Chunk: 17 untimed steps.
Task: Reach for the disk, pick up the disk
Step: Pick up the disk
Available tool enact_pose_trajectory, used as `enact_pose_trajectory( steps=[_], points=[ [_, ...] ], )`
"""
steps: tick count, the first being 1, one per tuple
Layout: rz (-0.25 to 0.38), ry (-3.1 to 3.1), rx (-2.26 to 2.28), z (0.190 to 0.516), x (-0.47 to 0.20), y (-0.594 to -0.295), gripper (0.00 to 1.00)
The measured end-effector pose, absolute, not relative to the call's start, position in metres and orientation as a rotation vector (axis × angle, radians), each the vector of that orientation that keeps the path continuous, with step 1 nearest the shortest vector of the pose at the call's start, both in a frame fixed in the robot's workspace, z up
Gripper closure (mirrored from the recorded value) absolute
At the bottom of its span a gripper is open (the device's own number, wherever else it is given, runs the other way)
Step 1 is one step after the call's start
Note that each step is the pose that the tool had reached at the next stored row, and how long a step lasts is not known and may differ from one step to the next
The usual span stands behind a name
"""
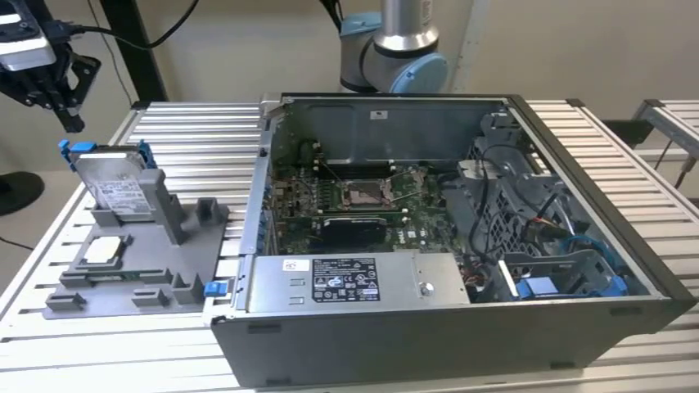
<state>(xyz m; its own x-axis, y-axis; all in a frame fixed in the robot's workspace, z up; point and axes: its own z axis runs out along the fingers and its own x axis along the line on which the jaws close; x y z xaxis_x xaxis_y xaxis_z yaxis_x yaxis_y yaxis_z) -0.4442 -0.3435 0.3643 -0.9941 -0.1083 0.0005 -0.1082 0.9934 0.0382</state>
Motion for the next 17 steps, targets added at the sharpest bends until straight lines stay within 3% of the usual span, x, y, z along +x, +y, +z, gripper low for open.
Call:
enact_pose_trajectory(
  steps=[17],
  points=[
    [-0.057,-3.066,0.641,0.3642,-0.4443,-0.3435,1.0]
  ],
)
